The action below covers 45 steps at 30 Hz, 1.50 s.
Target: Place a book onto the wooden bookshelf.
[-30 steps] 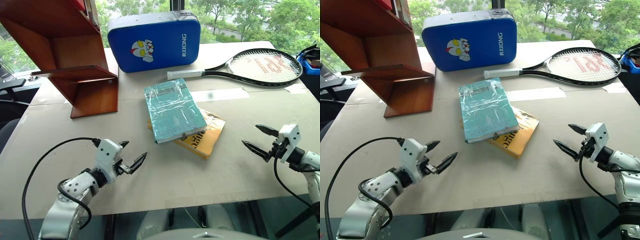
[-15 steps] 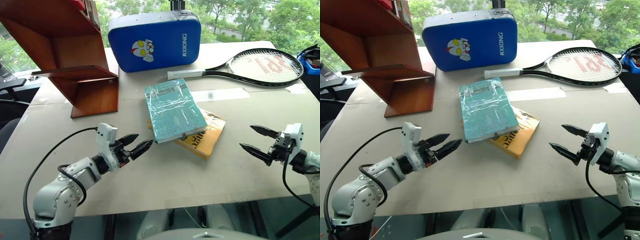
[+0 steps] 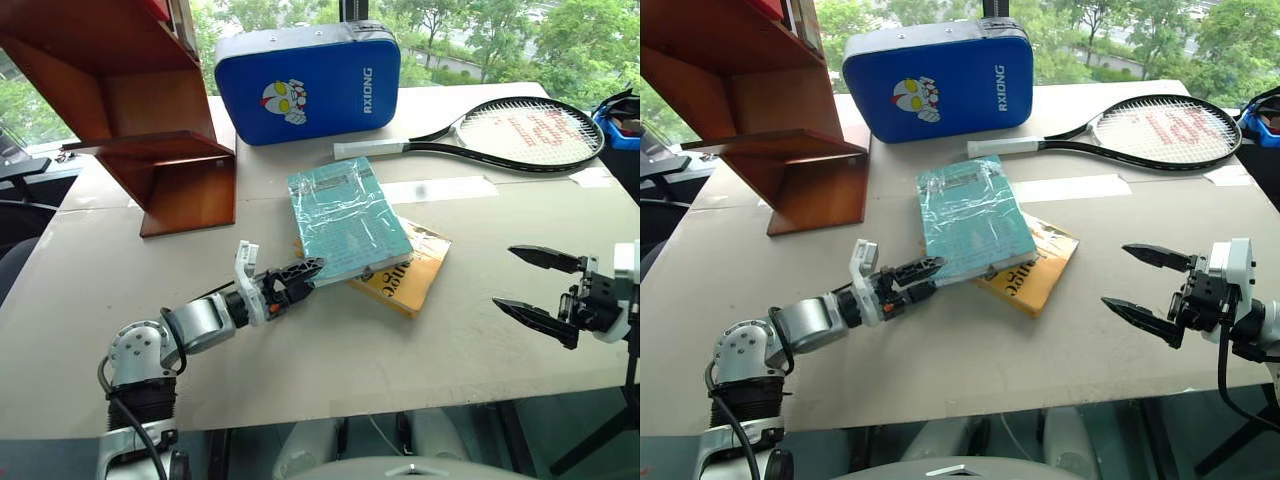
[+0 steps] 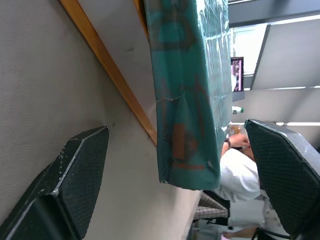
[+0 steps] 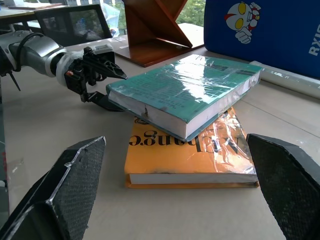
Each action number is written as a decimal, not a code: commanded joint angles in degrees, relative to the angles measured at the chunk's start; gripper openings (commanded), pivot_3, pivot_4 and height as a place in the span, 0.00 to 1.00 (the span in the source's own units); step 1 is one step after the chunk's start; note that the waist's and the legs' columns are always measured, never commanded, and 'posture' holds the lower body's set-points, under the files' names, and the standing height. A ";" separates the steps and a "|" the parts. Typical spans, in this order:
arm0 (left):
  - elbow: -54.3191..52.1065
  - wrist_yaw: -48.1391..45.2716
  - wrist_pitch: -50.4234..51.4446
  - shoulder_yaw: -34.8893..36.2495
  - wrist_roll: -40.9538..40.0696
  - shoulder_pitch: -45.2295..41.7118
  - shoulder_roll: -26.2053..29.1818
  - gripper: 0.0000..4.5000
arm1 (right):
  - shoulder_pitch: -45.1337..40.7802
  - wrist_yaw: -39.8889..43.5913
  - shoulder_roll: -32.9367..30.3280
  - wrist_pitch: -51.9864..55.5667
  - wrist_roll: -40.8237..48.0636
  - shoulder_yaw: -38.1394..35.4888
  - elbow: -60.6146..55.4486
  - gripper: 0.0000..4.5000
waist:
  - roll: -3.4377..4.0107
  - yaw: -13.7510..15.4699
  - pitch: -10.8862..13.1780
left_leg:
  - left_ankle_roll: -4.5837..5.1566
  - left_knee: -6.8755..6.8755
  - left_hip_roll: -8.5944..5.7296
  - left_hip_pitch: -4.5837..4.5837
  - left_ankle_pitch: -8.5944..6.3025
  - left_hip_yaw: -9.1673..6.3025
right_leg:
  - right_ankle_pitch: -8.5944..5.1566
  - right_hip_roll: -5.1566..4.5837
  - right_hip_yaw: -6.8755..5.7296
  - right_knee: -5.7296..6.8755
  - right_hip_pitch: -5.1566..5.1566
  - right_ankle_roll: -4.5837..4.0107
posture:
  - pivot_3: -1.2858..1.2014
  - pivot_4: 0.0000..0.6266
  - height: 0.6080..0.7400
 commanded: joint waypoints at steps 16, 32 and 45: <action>-12.17 -0.36 -4.30 -1.81 -6.55 -0.64 1.57 0.01 | 0.05 -1.09 0.08 -0.61 0.20 -1.73 -0.74 1.00 | -0.01 -0.05 0.00 | -0.01 0.03 -0.01 -0.01 0.01 0.03 | 0.00 0.01 0.02 0.01 -0.02 0.00 | 0.52 0.24 1.00; -25.21 -36.91 -45.94 -21.59 82.53 -30.49 36.82 0.01 | -17.86 -8.15 3.17 5.10 5.53 2.00 3.29 1.00 | -0.15 -0.15 0.24 | -0.12 -0.42 -0.01 -0.03 0.08 0.32 | -0.01 0.08 0.20 -0.11 -0.26 -0.03 | 0.52 0.24 1.00; -11.45 -41.52 -68.33 -15.89 117.08 -29.39 51.54 0.01 | -32.86 -15.61 4.06 16.20 14.12 4.41 3.41 1.00 | -0.27 -0.27 0.36 | -0.10 -0.36 -0.06 -1.03 0.08 0.11 | 0.00 0.02 -0.13 -0.18 -1.14 0.00 | 0.52 0.24 1.00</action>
